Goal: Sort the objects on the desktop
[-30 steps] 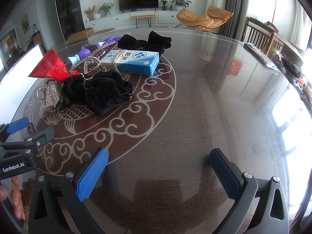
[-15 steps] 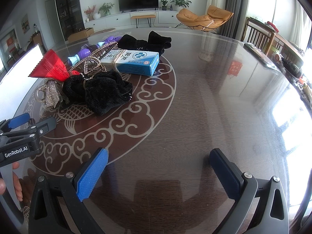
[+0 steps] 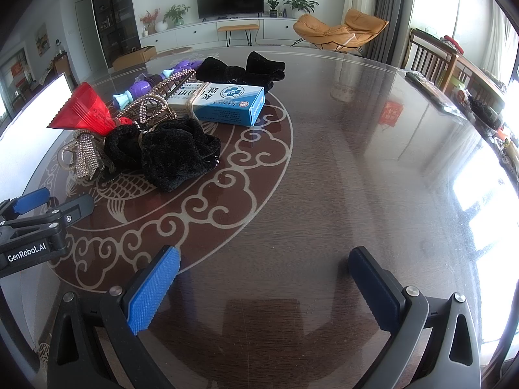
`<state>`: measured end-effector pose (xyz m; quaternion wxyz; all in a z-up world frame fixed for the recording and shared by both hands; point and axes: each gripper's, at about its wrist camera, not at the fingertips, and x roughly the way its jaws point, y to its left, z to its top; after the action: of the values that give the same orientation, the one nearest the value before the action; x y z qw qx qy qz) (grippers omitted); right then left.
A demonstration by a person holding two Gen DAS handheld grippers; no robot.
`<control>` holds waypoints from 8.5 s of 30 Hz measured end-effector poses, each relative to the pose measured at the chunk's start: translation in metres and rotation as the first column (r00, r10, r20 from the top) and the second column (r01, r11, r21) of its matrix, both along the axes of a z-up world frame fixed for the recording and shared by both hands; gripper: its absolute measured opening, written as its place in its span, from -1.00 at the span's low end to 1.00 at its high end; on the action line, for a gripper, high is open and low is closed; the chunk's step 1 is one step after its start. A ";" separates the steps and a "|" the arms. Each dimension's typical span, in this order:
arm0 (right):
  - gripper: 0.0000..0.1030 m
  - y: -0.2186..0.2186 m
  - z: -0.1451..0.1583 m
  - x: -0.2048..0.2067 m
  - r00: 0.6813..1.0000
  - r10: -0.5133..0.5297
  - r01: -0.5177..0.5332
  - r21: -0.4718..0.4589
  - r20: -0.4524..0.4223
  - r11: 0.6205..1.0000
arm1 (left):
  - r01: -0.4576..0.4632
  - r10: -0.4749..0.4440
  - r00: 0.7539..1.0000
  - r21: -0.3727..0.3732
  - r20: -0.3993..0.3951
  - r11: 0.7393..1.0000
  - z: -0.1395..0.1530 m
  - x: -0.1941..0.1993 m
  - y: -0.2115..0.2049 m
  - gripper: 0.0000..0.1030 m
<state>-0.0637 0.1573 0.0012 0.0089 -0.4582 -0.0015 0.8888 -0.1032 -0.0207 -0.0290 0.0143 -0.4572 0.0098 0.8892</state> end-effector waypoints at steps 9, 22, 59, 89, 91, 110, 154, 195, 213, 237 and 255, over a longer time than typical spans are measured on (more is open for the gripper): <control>1.00 0.000 0.000 0.000 1.000 0.000 0.000 0.000 0.000 1.000 | 0.000 0.000 1.000 0.000 0.000 1.000 0.000 0.000 0.000 1.00; 1.00 0.001 0.000 0.000 1.000 0.000 0.000 0.000 0.000 1.000 | 0.000 0.000 1.000 0.000 0.000 1.000 0.000 0.000 0.000 1.00; 1.00 0.001 0.000 0.000 1.000 0.001 -0.001 0.000 0.000 1.000 | 0.000 0.000 1.000 0.000 0.000 1.000 -0.001 0.000 0.000 1.00; 1.00 0.001 0.000 0.000 1.000 0.001 -0.001 0.000 0.000 1.000 | 0.000 0.000 1.000 0.000 -0.001 1.000 -0.001 -0.001 0.000 1.00; 1.00 0.001 0.000 0.000 1.000 0.001 -0.001 0.000 0.000 1.000 | 0.000 0.000 1.000 0.000 -0.001 1.000 -0.001 -0.001 0.000 1.00; 1.00 0.002 0.000 0.000 1.000 0.001 -0.001 0.000 0.000 1.000 | 0.000 0.000 1.000 0.000 -0.001 1.000 -0.001 -0.001 0.000 1.00; 1.00 0.002 0.000 0.000 1.000 0.001 -0.001 0.000 0.000 1.000 | 0.000 0.000 1.000 0.000 -0.001 1.000 -0.001 -0.001 0.000 1.00; 1.00 0.002 0.000 0.000 1.000 0.001 -0.001 0.000 0.000 1.000 | 0.000 0.000 1.000 0.000 -0.001 1.000 -0.002 -0.001 0.001 1.00; 1.00 0.002 0.000 0.000 1.000 0.001 -0.001 0.000 0.000 1.000 | 0.000 0.000 1.000 0.000 -0.001 1.000 -0.002 -0.001 0.001 1.00; 1.00 0.002 0.000 0.000 1.000 0.001 -0.001 0.000 0.000 1.000 | -0.001 0.001 1.000 0.000 -0.001 1.000 -0.002 -0.001 0.001 1.00; 1.00 0.003 0.000 0.000 1.000 0.001 -0.001 0.000 -0.001 1.000 | 0.173 -0.199 0.974 0.217 0.104 0.961 0.012 0.001 -0.047 1.00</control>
<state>-0.0636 0.1599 0.0015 0.0085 -0.4579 -0.0017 0.8889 -0.1024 -0.0679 -0.0172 0.1460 -0.5051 -0.0405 0.8497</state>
